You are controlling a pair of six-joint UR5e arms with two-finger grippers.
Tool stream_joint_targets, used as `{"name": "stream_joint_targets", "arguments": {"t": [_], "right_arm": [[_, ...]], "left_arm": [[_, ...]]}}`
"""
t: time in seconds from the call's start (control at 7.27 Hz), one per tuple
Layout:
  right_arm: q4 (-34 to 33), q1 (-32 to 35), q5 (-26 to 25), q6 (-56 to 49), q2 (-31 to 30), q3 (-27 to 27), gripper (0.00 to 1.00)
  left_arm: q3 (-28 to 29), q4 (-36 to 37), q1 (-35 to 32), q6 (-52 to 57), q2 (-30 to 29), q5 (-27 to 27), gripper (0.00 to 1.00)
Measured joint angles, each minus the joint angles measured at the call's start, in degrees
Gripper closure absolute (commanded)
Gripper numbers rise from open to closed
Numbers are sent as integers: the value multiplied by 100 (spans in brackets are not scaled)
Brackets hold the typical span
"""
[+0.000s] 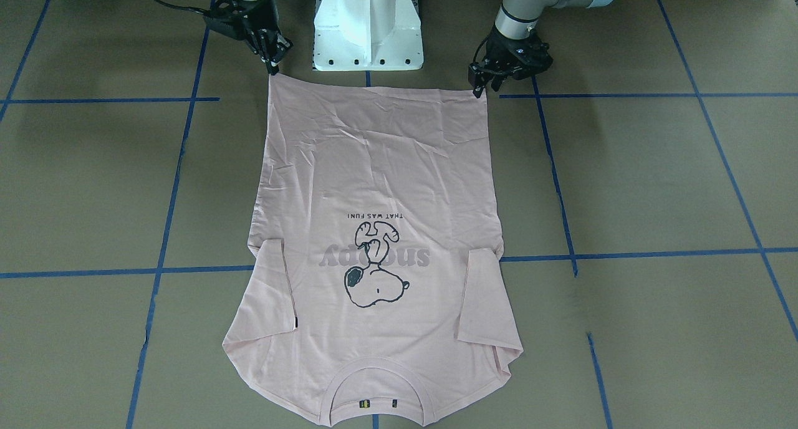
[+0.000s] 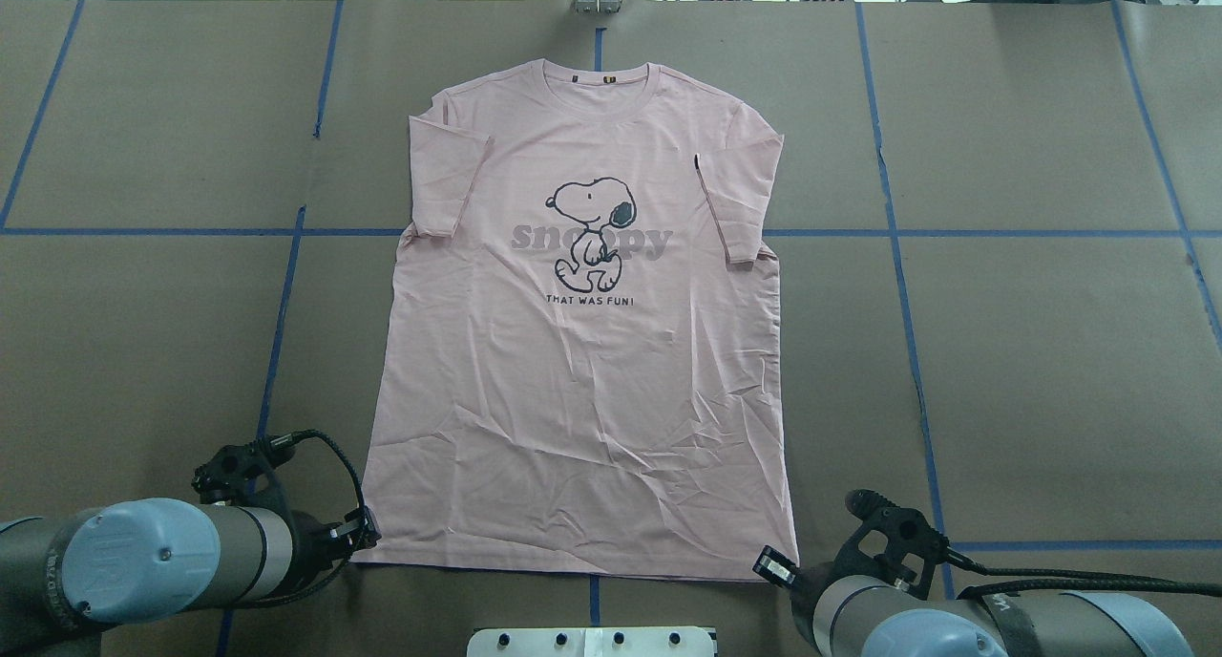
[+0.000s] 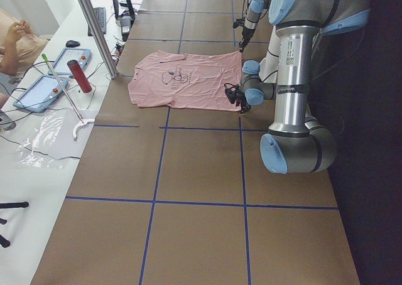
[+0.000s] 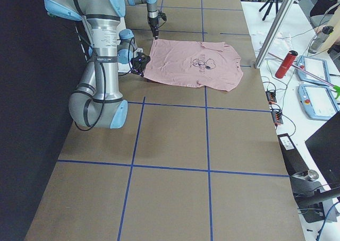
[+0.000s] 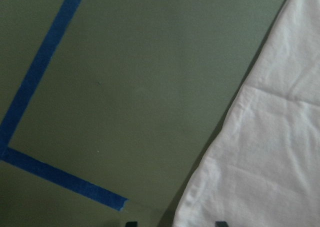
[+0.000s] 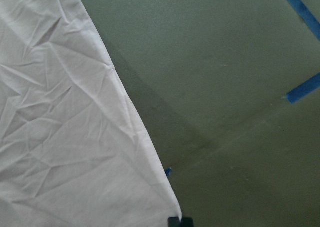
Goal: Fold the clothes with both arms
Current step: 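Move the left gripper to the other hem corner and grasp it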
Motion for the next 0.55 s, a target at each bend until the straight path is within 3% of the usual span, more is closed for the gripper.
{"name": "stream_joint_targets", "arguments": {"t": [0.28,0.55], "right_arm": [[0,-2,0,-3,0,3,100],[0,-5,0,-4,5,4,100]], "left_arm": [[10,2,7,0,-9,0,72],[12,53,18,0,-10,0,100]]}}
